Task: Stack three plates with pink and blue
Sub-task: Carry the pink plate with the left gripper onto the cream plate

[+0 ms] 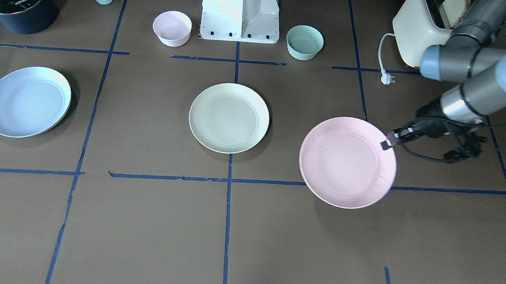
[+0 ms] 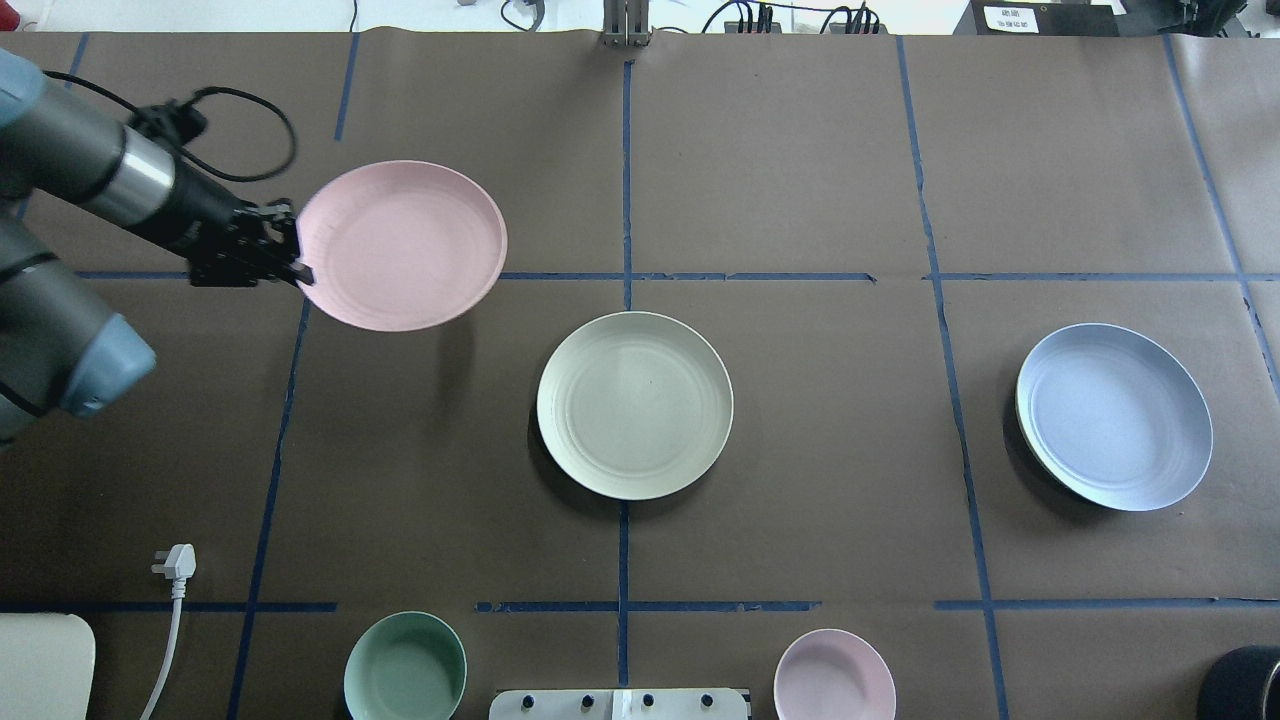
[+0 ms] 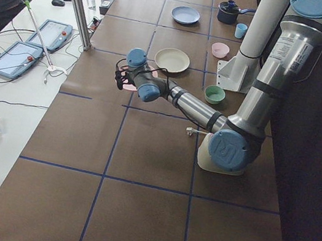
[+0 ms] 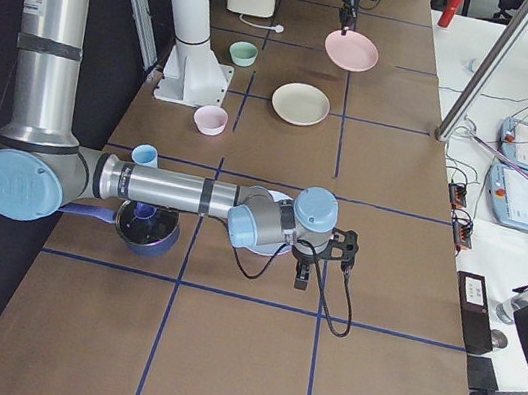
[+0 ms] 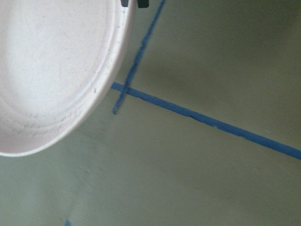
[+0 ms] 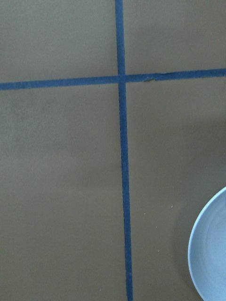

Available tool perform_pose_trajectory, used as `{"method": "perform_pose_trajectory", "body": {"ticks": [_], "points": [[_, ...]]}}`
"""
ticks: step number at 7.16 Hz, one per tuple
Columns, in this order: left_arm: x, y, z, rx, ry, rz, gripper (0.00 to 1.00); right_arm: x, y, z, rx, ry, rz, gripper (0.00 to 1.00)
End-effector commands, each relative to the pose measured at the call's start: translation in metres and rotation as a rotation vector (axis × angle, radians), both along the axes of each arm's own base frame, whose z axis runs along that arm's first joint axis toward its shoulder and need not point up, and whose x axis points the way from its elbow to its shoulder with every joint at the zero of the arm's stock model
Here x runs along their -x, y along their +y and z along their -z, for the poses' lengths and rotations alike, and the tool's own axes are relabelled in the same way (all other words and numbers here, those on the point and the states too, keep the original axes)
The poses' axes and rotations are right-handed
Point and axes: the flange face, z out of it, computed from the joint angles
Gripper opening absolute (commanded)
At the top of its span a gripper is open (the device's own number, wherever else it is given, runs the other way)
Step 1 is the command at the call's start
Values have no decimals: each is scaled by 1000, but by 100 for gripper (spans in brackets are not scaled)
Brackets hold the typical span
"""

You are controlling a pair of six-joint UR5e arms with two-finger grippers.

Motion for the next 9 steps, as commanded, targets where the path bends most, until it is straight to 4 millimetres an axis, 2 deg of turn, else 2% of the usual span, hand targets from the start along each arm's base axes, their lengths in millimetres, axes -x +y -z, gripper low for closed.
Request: {"method": "perform_pose_trajectory", "body": {"ticks": [1, 2, 4, 5, 8, 9], "points": [[-99, 58, 90, -3, 72, 5, 0, 32, 1, 14, 9, -54, -34, 100], [-132, 82, 110, -22, 81, 10, 0, 35, 2, 16, 12, -67, -29, 100], [-177, 115, 115, -56, 69, -15, 0, 38, 1, 18, 11, -71, -22, 100], [-188, 125, 115, -61, 66, -30, 0, 38, 1, 18, 11, -71, -22, 100], [-191, 130, 112, -59, 62, -39, 1, 39, 1, 18, 11, -71, -20, 100], [-189, 131, 112, -60, 64, -39, 6, 39, 1, 18, 11, -71, -20, 100]]}}
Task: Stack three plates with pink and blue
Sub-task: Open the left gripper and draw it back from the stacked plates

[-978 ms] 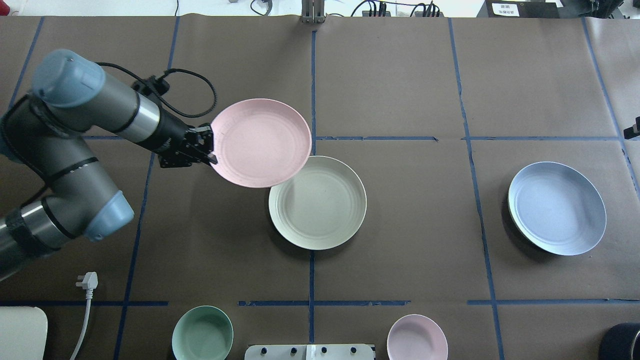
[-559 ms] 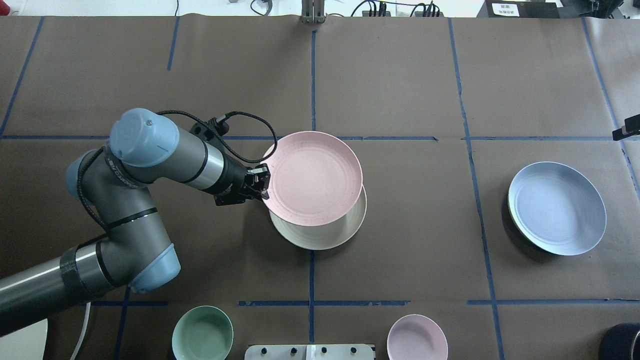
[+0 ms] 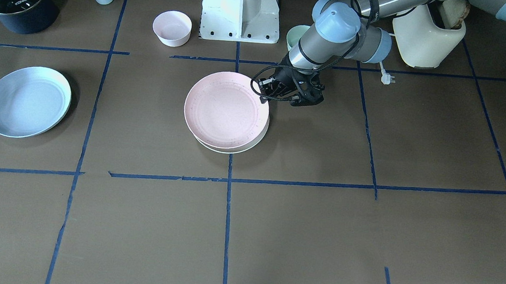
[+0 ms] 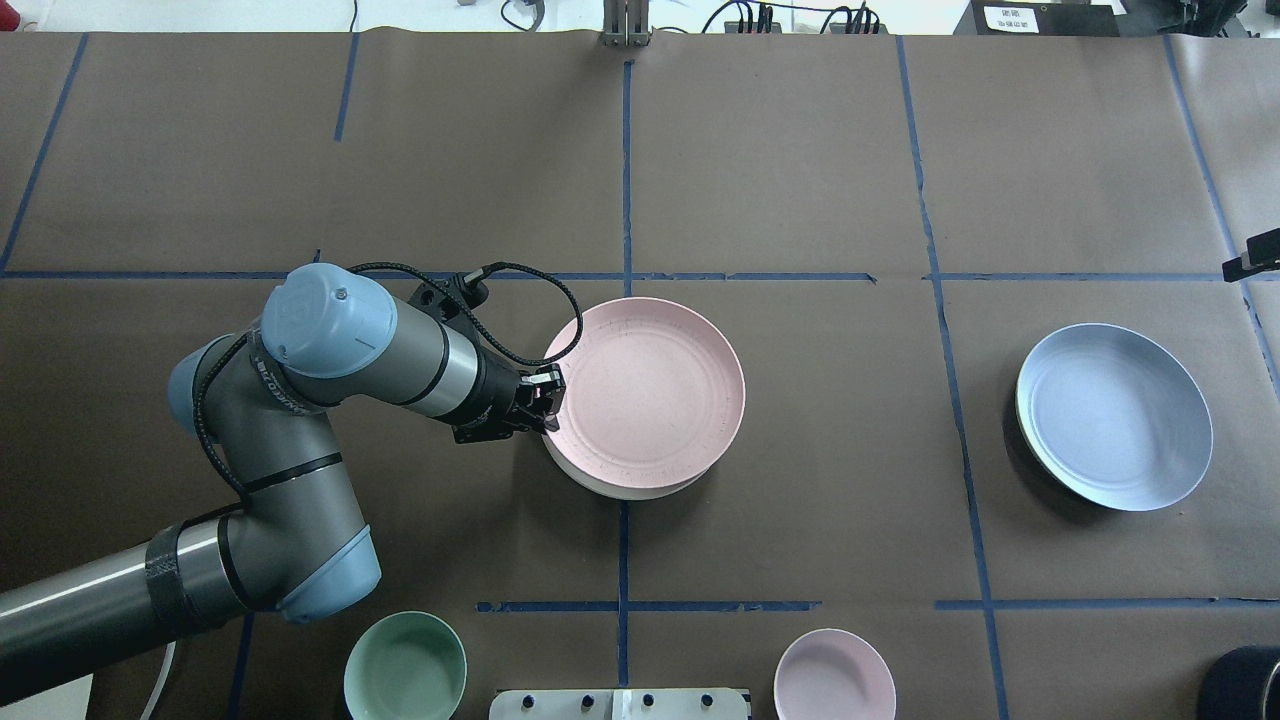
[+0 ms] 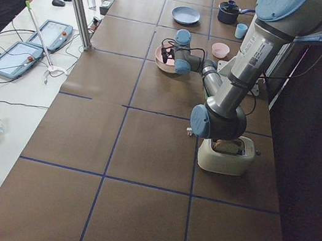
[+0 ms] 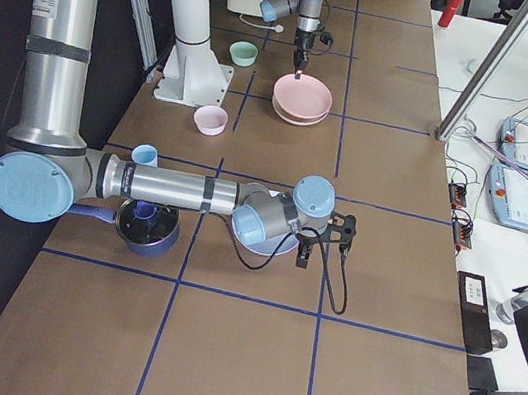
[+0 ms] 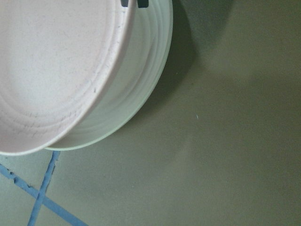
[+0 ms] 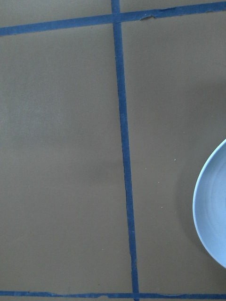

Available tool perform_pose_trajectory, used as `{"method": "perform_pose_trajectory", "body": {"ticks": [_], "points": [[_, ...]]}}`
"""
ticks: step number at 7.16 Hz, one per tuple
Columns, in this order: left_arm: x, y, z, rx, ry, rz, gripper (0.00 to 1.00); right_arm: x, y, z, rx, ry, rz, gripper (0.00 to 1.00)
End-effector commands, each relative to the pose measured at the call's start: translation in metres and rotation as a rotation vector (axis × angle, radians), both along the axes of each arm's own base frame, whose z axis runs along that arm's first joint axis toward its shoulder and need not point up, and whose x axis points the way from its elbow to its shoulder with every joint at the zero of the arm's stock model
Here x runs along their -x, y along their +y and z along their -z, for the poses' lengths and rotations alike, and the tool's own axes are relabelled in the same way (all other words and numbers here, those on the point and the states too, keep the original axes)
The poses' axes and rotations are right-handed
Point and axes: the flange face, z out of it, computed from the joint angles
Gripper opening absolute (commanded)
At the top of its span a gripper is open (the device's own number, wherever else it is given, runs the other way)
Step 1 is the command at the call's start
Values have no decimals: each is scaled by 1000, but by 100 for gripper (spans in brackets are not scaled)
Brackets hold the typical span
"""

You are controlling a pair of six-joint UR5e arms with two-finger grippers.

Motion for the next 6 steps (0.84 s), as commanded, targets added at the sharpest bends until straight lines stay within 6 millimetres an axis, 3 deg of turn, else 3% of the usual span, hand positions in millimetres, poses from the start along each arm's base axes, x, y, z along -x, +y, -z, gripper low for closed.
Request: {"method": "perform_pose_trajectory", "body": {"ticks": [1, 2, 4, 6], "points": [[1, 1, 0, -1, 1, -1, 58, 2, 0, -1, 1, 0, 3, 100], [4, 1, 0, -3, 2, 1, 100, 4, 0, -1, 1, 2, 7, 100], [13, -2, 9, -11, 19, 13, 100, 7, 1, -3, 3, 5, 13, 100], [36, -14, 21, -6, 17, 40, 100, 34, 5, -6, 17, 32, 39, 100]]}}
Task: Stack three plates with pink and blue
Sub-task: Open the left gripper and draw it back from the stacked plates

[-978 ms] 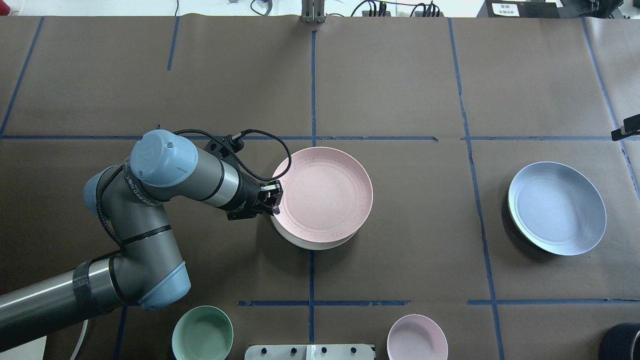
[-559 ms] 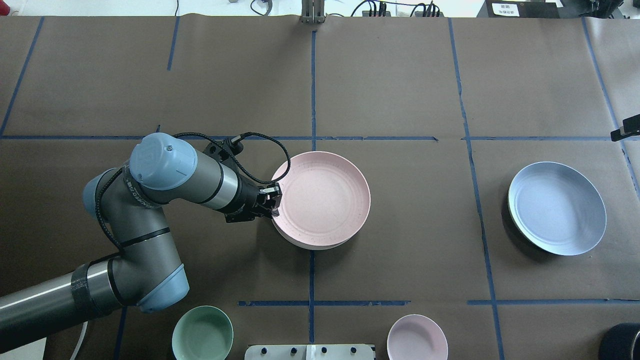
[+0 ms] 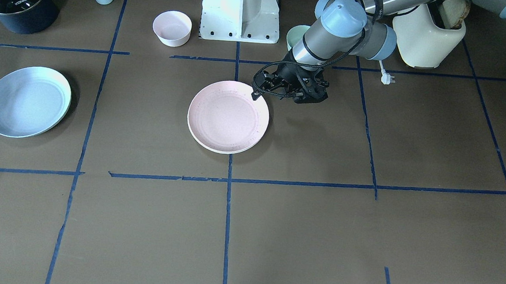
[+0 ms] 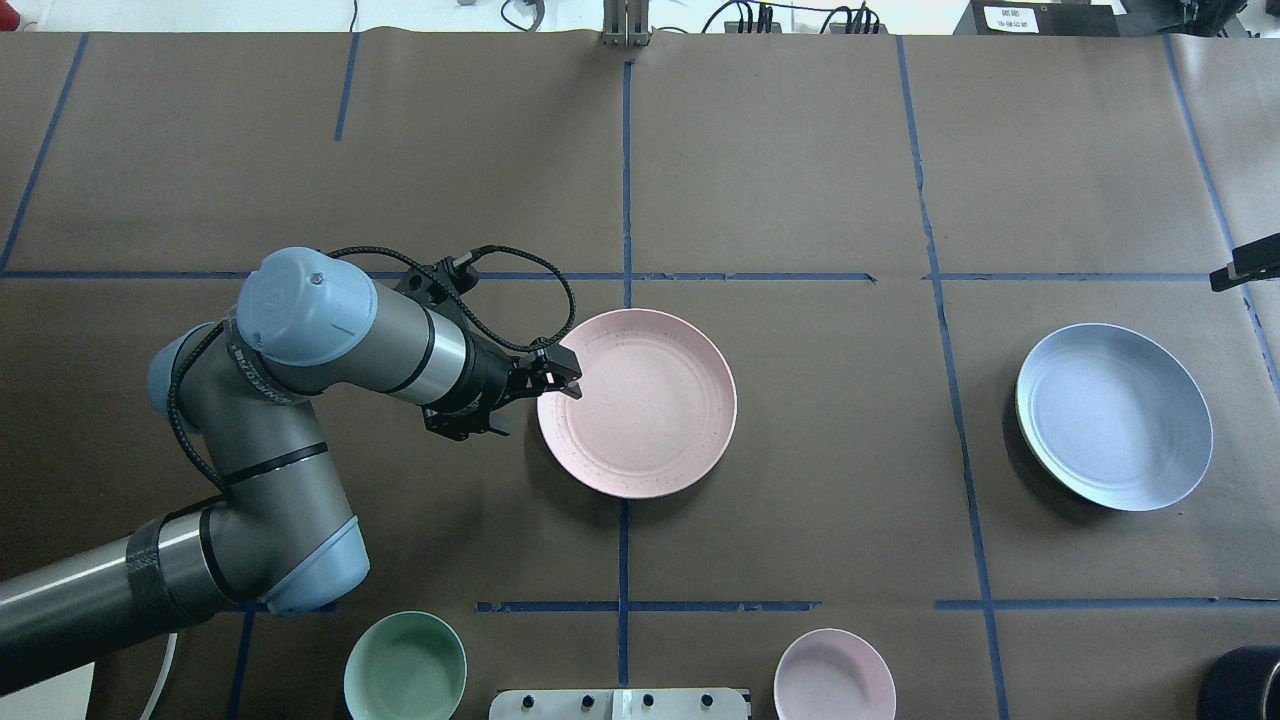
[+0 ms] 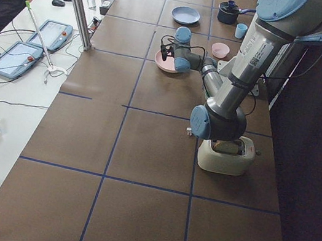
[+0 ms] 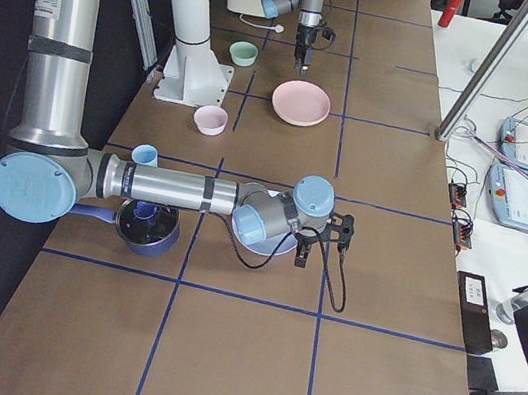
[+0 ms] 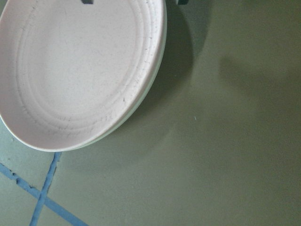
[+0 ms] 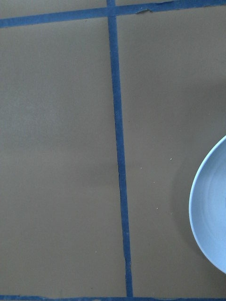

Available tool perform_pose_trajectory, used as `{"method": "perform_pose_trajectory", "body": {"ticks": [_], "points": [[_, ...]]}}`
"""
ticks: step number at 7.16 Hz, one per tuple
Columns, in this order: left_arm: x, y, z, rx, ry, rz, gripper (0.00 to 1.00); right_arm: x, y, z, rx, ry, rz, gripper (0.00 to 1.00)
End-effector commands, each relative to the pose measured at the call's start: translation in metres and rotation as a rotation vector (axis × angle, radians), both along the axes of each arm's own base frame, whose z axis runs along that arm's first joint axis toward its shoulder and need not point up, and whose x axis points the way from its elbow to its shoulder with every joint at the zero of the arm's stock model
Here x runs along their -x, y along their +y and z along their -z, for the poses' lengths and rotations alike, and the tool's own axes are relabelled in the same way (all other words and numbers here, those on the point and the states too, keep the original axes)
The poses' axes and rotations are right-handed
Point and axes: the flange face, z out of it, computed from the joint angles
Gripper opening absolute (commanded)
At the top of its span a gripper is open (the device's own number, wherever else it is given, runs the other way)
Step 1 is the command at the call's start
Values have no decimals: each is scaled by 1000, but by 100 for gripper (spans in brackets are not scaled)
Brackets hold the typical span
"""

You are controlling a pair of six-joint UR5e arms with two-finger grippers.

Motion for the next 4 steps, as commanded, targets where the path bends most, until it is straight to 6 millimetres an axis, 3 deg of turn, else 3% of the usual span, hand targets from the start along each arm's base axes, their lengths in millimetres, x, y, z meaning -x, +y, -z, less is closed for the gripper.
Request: {"method": "perform_pose_trajectory", "body": {"ticks": [1, 3, 4], "points": [[33, -14, 15, 44, -40, 13, 100, 26, 9, -7, -5, 29, 28, 100], [80, -25, 35, 36, -76, -8, 100, 46, 45, -26, -30, 38, -6, 100], [87, -26, 38, 31, -82, -4, 100, 50, 61, -38, -27, 38, 14, 100]]}}
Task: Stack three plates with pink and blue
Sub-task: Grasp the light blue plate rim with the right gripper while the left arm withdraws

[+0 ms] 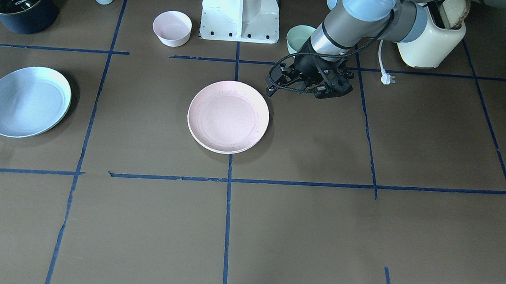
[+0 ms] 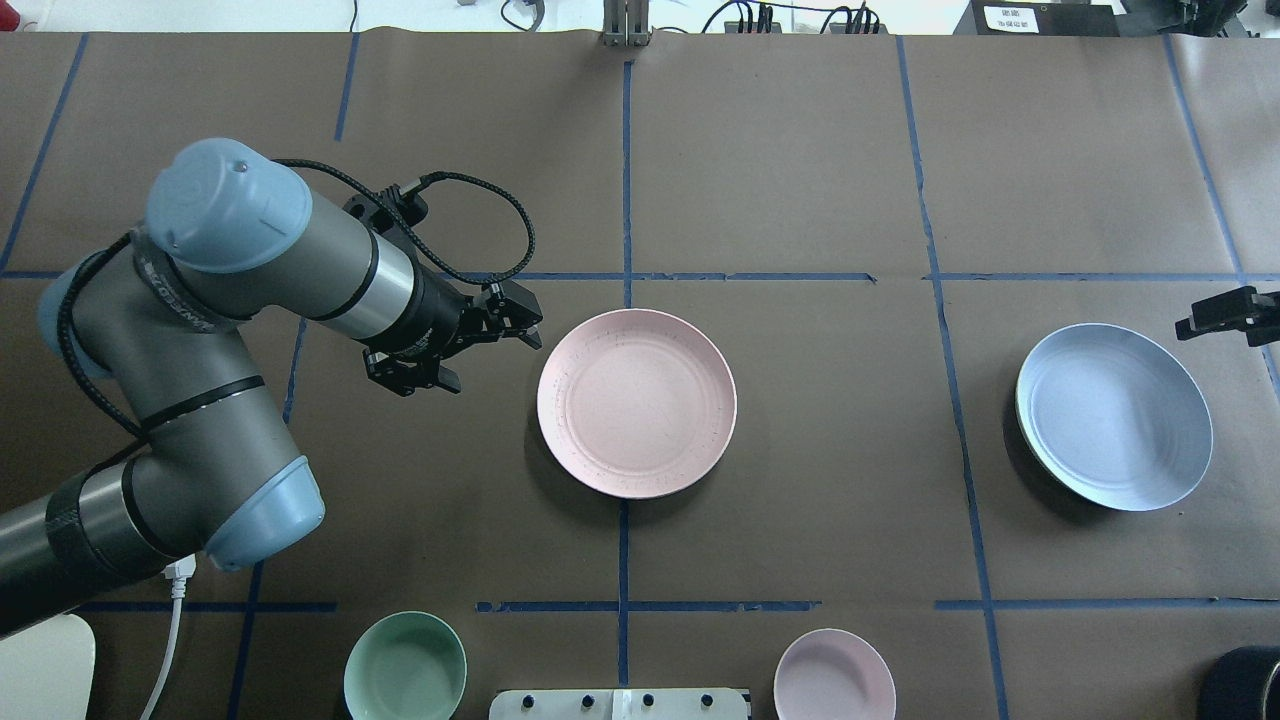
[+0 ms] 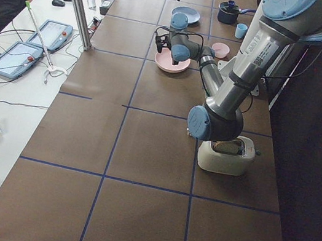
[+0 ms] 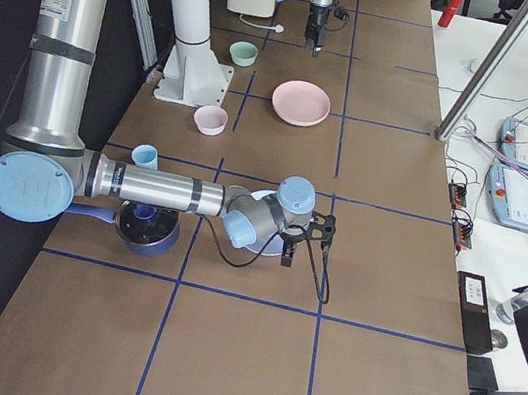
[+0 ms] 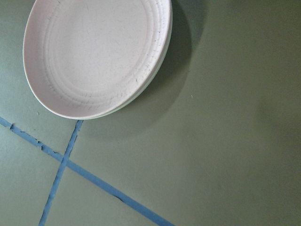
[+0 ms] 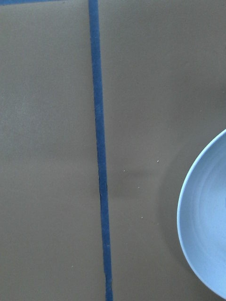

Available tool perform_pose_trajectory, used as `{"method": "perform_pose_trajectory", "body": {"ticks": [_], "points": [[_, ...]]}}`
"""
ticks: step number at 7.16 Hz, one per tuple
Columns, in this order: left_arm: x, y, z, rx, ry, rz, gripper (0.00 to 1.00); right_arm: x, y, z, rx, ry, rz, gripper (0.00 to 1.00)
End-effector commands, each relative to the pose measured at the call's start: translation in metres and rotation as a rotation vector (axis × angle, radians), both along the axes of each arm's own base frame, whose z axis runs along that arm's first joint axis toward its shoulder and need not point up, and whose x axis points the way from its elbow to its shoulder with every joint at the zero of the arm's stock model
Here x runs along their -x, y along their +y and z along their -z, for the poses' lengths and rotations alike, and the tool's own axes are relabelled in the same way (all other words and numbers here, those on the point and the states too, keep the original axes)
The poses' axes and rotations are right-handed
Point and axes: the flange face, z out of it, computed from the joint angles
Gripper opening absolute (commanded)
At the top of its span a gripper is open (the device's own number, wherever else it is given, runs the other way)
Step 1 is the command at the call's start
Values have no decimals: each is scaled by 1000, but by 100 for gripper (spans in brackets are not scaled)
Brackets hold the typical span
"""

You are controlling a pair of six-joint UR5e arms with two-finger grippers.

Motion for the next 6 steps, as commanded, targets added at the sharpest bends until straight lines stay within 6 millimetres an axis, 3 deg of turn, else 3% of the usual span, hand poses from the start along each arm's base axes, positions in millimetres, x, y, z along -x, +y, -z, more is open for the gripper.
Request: {"method": "perform_pose_trajectory", "body": {"ticks": [1, 3, 5, 6], "points": [[20, -5, 6, -5, -13, 4, 100, 18, 28, -17, 4, 2, 37, 100], [24, -8, 2, -3, -18, 10, 100, 17, 35, -40, 39, 22, 46, 100], [31, -8, -2, -16, -22, 10, 100, 23, 36, -45, 52, 27, 55, 94], [35, -7, -1, -21, -18, 13, 100, 26, 34, -45, 52, 26, 60, 79]]}}
